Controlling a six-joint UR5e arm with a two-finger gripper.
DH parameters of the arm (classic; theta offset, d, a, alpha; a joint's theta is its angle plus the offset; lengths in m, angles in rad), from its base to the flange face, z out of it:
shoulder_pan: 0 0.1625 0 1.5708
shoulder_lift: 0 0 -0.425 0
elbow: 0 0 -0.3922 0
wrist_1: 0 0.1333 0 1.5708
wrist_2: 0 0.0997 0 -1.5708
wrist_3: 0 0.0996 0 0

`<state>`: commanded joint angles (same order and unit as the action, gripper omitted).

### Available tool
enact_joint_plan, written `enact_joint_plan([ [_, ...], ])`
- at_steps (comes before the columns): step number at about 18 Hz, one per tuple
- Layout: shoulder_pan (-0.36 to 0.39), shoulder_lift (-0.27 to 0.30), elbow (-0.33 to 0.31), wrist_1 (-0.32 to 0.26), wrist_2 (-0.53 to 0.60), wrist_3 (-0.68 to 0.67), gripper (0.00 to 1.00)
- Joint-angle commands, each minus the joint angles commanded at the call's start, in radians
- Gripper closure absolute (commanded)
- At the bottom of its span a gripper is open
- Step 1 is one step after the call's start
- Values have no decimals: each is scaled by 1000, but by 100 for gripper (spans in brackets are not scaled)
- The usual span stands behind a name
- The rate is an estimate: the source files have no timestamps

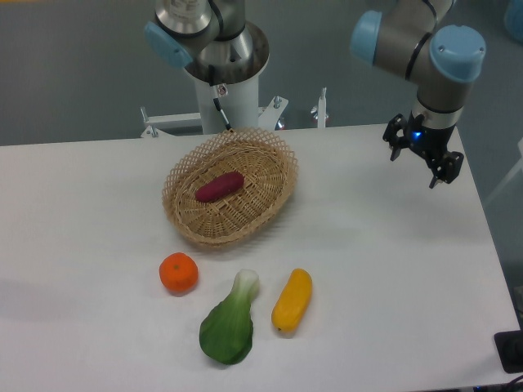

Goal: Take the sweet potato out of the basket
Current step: 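Move the open gripper over the wicker basket toward the sweet potato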

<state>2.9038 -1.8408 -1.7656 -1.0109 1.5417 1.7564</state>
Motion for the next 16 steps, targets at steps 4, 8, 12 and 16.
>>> enact_joint_plan([
  [4, -3, 0, 0, -2, -2, -2, 0],
  [8, -17, 3, -14, -6, -8, -20, 0],
  [12, -43, 14, -24, -8, -29, -20, 0],
  [16, -48, 44, -63, -8, -107, -23, 0],
])
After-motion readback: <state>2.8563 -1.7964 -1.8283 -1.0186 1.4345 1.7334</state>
